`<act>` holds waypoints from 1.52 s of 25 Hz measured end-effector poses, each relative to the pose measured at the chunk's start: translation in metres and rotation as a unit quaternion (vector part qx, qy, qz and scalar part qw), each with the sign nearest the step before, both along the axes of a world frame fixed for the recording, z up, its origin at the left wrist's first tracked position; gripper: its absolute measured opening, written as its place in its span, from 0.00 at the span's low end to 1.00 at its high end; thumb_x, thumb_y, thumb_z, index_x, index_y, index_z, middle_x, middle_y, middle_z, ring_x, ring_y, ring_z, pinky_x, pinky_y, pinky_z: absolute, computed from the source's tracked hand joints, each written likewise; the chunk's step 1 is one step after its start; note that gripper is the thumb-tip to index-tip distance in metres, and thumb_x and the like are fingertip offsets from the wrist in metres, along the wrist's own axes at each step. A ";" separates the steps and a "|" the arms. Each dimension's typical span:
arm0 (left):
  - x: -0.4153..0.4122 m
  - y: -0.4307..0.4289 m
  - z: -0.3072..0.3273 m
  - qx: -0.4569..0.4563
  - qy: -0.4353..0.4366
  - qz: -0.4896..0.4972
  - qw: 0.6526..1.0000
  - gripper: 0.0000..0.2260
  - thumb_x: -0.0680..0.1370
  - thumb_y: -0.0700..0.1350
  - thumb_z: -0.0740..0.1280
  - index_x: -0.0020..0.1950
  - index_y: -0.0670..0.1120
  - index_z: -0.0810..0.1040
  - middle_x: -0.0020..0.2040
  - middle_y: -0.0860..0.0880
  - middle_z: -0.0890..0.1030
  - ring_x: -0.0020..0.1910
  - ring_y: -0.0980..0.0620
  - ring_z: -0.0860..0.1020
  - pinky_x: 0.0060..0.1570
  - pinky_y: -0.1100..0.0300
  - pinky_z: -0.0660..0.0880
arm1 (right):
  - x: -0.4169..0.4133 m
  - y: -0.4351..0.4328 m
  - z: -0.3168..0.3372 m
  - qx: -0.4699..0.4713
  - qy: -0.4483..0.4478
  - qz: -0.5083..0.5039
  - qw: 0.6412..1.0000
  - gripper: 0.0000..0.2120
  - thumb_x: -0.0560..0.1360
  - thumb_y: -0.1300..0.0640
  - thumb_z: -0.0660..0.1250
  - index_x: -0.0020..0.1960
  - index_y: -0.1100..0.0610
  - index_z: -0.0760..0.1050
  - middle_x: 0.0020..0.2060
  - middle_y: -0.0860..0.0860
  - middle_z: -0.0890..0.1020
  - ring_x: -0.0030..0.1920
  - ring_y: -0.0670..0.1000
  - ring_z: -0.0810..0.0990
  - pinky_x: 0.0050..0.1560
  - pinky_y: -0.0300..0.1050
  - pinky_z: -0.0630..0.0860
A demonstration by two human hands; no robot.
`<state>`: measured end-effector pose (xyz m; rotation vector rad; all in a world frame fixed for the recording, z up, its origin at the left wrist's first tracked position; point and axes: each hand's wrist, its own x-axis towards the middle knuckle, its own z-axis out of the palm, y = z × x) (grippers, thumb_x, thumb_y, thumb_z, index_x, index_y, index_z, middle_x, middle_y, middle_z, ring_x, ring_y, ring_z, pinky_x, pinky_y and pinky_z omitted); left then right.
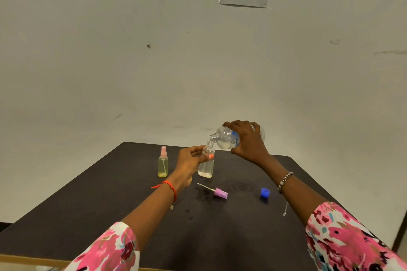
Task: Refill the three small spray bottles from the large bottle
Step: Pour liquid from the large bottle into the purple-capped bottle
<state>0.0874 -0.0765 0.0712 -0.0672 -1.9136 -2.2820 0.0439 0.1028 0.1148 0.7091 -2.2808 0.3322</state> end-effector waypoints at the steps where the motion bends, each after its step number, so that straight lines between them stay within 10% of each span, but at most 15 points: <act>1: 0.000 0.000 0.000 0.000 0.000 0.000 1.000 0.19 0.68 0.34 0.73 0.58 0.39 0.76 0.56 0.42 0.80 0.53 0.47 0.78 0.56 0.48 0.75 | 0.000 0.000 0.000 0.001 0.002 -0.001 1.000 0.32 0.61 0.59 0.74 0.64 0.54 0.70 0.58 0.55 0.77 0.60 0.59 0.73 0.66 0.60 0.57; 38: 0.005 0.001 0.002 -0.001 0.001 -0.004 1.000 0.20 0.68 0.34 0.72 0.59 0.39 0.76 0.56 0.42 0.80 0.52 0.47 0.77 0.52 0.52 0.75 | 0.003 0.002 0.002 0.009 0.001 -0.007 1.000 0.32 0.62 0.59 0.74 0.65 0.53 0.70 0.59 0.54 0.77 0.61 0.57 0.72 0.67 0.59 0.56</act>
